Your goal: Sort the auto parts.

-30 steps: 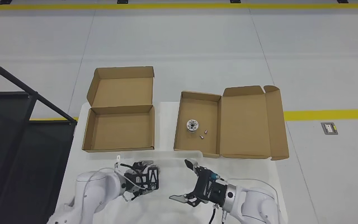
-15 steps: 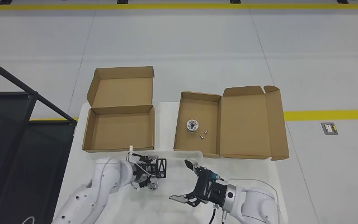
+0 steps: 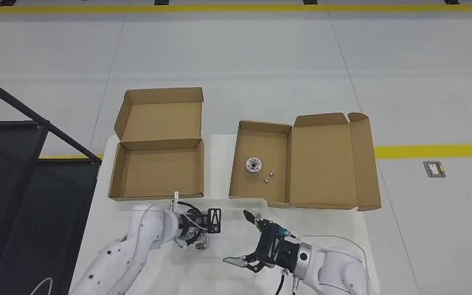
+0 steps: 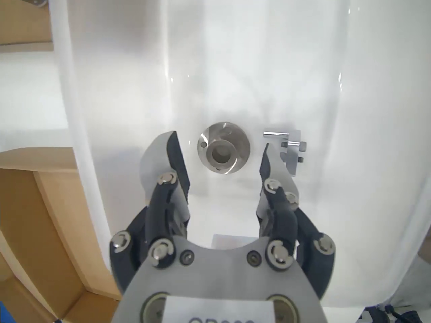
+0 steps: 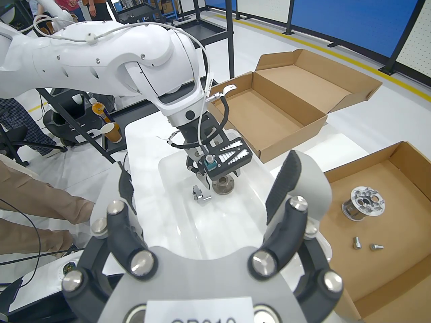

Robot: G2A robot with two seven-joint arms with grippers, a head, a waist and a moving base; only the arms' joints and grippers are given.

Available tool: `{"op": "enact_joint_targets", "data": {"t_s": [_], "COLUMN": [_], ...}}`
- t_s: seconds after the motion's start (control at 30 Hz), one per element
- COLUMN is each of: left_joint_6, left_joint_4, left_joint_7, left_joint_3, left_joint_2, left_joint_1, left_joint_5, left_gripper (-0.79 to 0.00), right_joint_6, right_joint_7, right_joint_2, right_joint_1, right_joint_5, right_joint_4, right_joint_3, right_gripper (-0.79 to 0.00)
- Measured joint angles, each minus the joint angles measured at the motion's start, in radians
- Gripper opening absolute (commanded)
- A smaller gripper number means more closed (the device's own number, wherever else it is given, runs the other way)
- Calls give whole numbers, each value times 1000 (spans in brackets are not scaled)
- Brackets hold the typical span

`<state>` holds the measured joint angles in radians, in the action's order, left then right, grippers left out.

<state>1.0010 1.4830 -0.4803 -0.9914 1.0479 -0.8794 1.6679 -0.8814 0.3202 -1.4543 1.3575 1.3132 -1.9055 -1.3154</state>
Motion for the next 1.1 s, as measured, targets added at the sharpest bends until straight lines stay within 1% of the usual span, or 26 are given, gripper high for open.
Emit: {"op": "enact_joint_targets", "data": {"t_s": [0.03, 0.07, 0.13, 0.2, 0.33, 0.87, 1.03, 1.1], "left_joint_6": [0, 0, 0, 0, -1, 10, 11, 11], "left_joint_4": [-9, -15, -29, -39, -63, -153, -184, -193], "left_joint_7": [1, 2, 5, 6, 5, -17, -19, -21], "left_joint_3": [5, 8, 14, 18, 25, 66, 86, 95], "left_joint_2": [2, 3, 5, 7, 10, 30, 37, 38], "left_joint_1": [5, 9, 17, 24, 39, 98, 121, 130], "left_joint_5": [-2, -4, -6, -7, -13, -57, -83, -91], "left_gripper": [-323, -354, -385, -400, -397, -437, -453, -474], "right_joint_6": [0, 0, 0, 0, 0, 0, 0, 0], "right_joint_7": [0, 0, 0, 0, 0, 0, 0, 0], "right_joint_2": [0, 0, 0, 0, 0, 0, 0, 0], "right_joint_1": [0, 0, 0, 0, 0, 0, 0, 0], "right_joint_5": [0, 0, 0, 0, 0, 0, 0, 0], "right_joint_4": [0, 0, 0, 0, 0, 0, 0, 0], "right_joint_3": [0, 0, 0, 0, 0, 0, 0, 0], "right_gripper": [0, 0, 0, 0, 0, 0, 0, 0]}}
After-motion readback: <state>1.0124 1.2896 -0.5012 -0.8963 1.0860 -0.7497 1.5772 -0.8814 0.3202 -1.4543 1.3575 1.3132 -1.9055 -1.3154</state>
